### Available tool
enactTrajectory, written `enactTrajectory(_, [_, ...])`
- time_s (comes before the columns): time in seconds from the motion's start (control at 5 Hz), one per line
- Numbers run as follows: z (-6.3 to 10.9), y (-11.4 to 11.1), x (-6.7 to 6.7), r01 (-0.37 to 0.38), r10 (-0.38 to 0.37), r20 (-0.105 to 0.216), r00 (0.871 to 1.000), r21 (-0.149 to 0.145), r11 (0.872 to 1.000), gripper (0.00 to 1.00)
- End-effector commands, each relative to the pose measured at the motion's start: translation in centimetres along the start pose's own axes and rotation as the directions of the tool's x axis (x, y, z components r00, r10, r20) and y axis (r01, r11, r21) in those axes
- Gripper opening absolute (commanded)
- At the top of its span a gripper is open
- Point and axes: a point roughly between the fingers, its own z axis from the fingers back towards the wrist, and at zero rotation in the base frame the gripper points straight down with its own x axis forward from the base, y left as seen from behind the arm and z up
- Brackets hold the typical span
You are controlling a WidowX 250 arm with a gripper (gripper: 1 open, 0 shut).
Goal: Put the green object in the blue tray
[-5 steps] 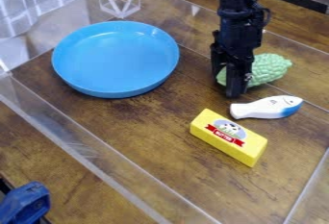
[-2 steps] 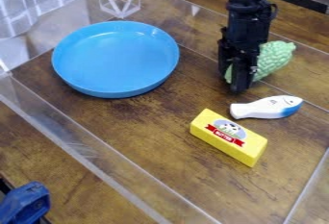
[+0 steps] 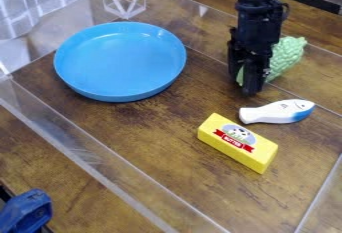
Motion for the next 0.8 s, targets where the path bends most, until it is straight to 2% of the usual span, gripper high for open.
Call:
enactTrajectory(0.0, [0.5,-1.1,0.8,0.006,-0.006,0.029,1.0,0.024,1.0,0.0])
enactTrajectory(0.4, [0.8,-2.4,1.0,0.07,-0.07,0.009,0.997,0.014,0.997,0.0])
enactTrajectory(0.6, [0.6,-2.1,1.0,0.072,-0.072,0.004,0.997,0.011,0.997,0.0])
